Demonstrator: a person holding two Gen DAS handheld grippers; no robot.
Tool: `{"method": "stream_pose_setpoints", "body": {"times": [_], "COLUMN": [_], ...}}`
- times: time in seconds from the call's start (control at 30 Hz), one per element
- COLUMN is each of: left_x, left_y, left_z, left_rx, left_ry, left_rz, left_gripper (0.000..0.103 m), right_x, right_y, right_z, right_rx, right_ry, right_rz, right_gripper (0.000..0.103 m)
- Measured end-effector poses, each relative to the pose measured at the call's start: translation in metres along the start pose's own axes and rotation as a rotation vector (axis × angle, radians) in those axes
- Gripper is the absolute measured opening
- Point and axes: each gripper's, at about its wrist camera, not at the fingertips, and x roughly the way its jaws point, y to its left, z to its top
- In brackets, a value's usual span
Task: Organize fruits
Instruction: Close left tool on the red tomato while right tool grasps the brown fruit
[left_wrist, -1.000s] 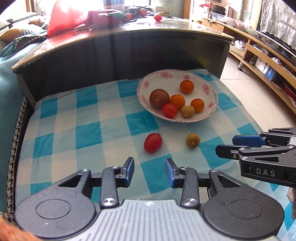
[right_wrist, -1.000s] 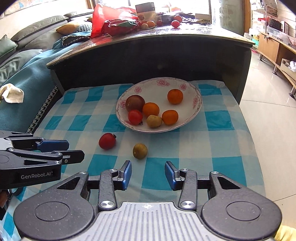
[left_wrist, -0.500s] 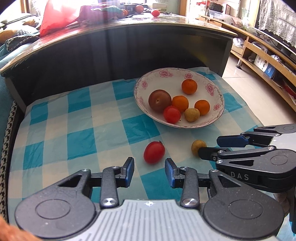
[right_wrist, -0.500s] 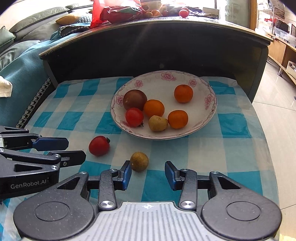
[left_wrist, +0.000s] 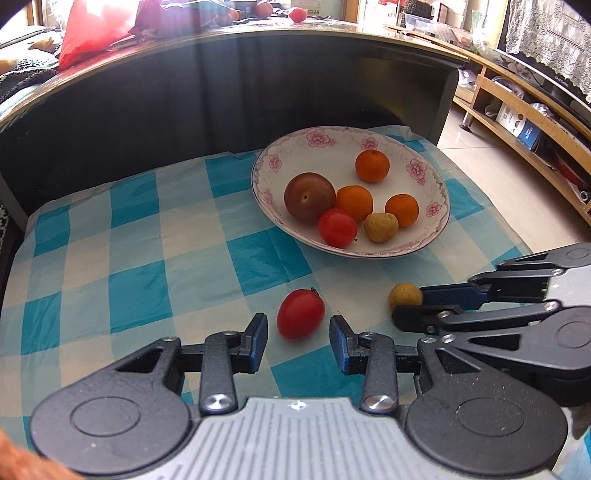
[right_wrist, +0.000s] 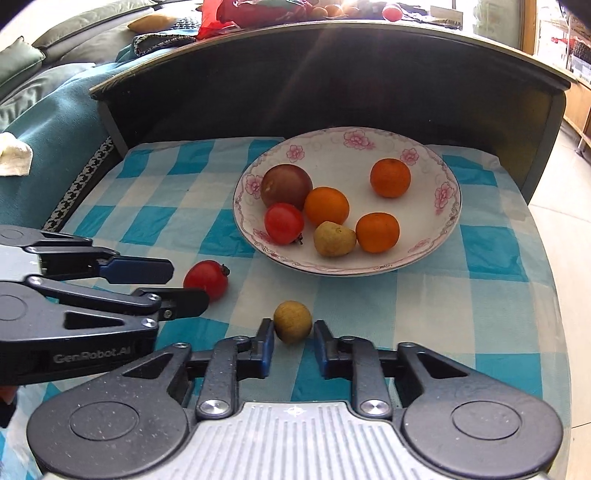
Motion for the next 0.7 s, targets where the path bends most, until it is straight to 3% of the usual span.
{"method": "stream_pose_setpoints", "body": {"times": [0.53, 0.7], "left_x": [0.022, 0.021], "left_y": [-0.007, -0.012], "left_z": [0.002, 0.001], "left_rx": [-0.002, 0.018], "left_ry": [-0.002, -0.011], "left_rz": [0.033, 0.054], "left_gripper": [0.046, 0.04], "right_x": [-0.011, -0.011], "right_y": [-0.014, -0.017], "right_z": [-0.008, -0.009], "right_rx": [0.05, 0.054], "right_ry": [0.015, 0.013], "right_rz": [0.013, 0.005], "right_gripper": [0.015, 0.015]}}
